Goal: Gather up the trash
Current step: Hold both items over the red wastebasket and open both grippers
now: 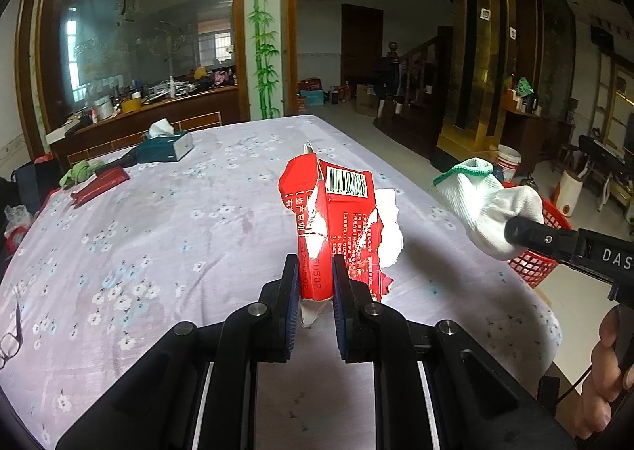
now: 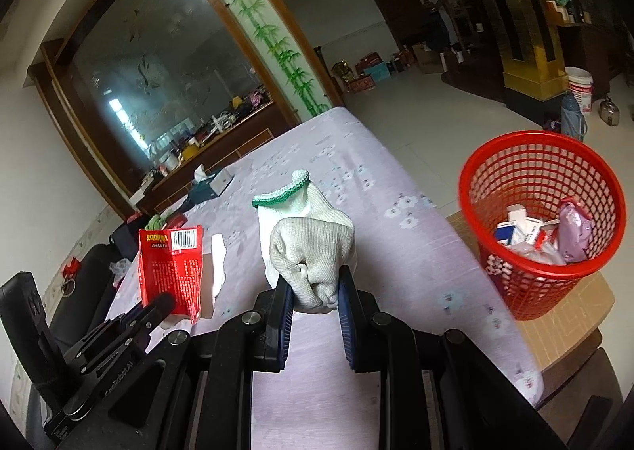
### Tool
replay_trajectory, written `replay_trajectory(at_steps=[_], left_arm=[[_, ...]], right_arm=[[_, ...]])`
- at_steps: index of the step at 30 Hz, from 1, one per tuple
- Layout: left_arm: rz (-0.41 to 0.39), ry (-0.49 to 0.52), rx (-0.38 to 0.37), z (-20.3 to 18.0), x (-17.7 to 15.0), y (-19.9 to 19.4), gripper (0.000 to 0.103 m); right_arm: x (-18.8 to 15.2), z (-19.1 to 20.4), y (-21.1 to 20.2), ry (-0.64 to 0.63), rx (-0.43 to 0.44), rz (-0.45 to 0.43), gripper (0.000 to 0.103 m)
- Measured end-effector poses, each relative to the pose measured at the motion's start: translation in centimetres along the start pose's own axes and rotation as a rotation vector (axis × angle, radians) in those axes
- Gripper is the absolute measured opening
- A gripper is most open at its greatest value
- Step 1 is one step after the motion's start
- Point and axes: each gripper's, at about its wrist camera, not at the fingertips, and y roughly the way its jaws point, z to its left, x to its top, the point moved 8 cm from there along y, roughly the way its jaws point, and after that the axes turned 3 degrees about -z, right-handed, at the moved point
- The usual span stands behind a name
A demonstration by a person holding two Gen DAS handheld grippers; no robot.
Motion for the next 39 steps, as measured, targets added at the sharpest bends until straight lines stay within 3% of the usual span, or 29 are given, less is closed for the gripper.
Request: replay_trajectory(at_steps=[6, 18, 23, 30, 32, 33, 34, 37, 39], left_arm=[[0.0, 0.049, -0.063, -3.3, 1.5, 0.4, 0.015], [0.072, 0.093, -0.347, -15.9, 5.2, 3.9, 0.015], [0.119, 0.099, -0.402, -20.4, 5.7, 6.5, 0.015], [0.157, 0.127, -0.419, -24.6, 4.9, 10.0, 0.015], [0.16, 0.145, -0.421, -25.4, 4.5, 10.7, 0.031], [0.162, 0.156, -0.408, -25.7, 4.2, 11.1, 0.039], [0.16, 0.158, -0.404, -25.7, 4.0, 11.2, 0.047], [0.134, 0.164, -0.406, -24.9, 3.8, 10.2, 0.048], [0.088, 0.182, -0.395, -23.9, 4.0, 8.7, 0.058]], right_arm=[[2.4, -4.4, -2.7, 0.065, -0.067, -0.078, 0.023], [7.1, -15.7, -8.4, 0.197, -0.265, -0.202, 0.023], [8.2, -18.2, -8.3, 0.234, -0.293, -0.205, 0.023], [9.6, -20.4, -6.7, 0.255, -0.315, -0.203, 0.027], [9.5, -21.2, -5.7, 0.255, -0.335, -0.188, 0.032], [9.3, -21.8, -5.2, 0.254, -0.353, -0.17, 0.045], [8.9, -22.3, -4.9, 0.264, -0.363, -0.148, 0.049], [8.1, -22.3, -5.5, 0.253, -0.36, -0.146, 0.049], [7.6, -21.7, -6.6, 0.216, -0.391, -0.156, 0.053]])
